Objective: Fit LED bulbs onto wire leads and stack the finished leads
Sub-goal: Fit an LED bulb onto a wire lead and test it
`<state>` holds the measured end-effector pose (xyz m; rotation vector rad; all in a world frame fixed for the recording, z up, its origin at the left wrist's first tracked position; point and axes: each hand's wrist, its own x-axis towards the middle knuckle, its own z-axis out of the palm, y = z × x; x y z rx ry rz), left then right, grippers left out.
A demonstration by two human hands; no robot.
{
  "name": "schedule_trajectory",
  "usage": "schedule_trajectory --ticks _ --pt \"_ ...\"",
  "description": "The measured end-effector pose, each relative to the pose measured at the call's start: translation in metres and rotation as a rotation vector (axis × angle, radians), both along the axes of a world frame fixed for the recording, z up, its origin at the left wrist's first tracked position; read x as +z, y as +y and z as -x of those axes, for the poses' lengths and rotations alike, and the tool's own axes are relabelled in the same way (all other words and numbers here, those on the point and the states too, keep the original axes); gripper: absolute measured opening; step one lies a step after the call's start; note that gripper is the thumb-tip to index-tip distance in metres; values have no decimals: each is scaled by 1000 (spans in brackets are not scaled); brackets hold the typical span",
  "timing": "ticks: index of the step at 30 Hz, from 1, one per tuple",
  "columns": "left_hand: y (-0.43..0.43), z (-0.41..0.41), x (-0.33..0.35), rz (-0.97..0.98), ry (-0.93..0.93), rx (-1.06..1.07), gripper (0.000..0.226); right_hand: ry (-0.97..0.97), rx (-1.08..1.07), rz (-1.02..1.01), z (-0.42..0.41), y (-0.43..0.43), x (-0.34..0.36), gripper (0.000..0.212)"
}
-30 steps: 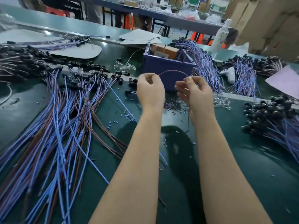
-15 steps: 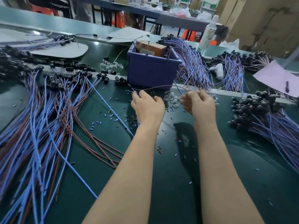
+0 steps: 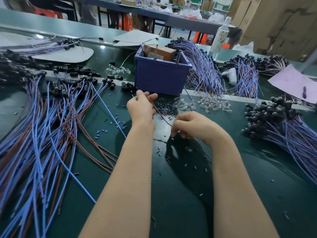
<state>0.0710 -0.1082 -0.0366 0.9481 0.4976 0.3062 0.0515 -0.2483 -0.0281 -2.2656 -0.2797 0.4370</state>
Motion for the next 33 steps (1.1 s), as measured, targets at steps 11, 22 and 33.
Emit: schedule_trajectory --ticks 11,22,33 --pt "-32 28 16 -885 -356 -735 27 89 -265 -1147 -9 1 -1 42" --pt "-27 23 22 -1026 -405 -209 15 -334 -829 -1249 -19 -13 1 24" --pt "-37 20 7 -1051 -252 -621 31 -331 -819 -1457 -19 -16 2 19"
